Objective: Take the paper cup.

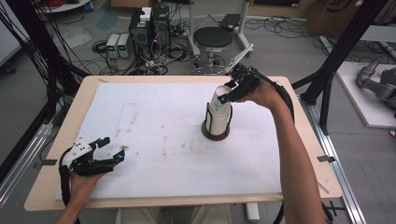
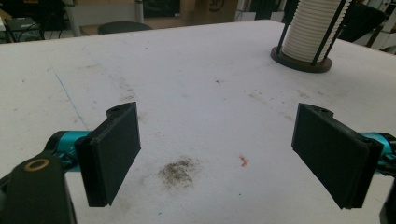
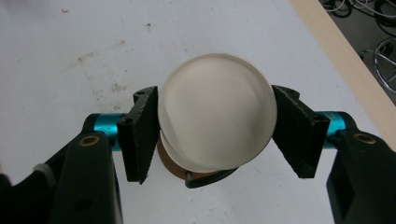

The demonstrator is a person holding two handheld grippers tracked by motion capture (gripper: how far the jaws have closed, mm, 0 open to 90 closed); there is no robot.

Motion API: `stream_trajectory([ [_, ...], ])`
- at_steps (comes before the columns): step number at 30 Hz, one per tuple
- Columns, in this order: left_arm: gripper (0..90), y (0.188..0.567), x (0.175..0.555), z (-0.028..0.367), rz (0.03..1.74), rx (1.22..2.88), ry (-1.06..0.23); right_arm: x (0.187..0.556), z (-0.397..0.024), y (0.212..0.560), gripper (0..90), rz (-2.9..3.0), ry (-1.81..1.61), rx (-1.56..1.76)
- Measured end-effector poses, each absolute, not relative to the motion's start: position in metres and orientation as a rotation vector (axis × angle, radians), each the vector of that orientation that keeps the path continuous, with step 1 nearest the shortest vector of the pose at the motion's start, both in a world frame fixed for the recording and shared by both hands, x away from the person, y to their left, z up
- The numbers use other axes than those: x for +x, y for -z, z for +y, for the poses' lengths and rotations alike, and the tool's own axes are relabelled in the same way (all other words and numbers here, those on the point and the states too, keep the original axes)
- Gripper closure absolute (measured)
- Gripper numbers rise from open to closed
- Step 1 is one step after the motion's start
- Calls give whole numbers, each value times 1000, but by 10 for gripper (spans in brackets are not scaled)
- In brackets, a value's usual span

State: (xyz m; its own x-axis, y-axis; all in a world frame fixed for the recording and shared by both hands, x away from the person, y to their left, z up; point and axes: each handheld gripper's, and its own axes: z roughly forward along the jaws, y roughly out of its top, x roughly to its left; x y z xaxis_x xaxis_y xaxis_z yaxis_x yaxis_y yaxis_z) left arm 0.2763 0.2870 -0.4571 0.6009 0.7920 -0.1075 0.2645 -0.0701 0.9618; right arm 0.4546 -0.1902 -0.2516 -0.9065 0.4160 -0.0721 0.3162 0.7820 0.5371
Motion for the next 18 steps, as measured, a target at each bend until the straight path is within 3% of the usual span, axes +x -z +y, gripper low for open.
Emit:
stream_trajectory([
  [18, 154, 457, 276, 287, 898, 1633, -547, 449, -198, 236, 374, 2744, -882, 583],
])
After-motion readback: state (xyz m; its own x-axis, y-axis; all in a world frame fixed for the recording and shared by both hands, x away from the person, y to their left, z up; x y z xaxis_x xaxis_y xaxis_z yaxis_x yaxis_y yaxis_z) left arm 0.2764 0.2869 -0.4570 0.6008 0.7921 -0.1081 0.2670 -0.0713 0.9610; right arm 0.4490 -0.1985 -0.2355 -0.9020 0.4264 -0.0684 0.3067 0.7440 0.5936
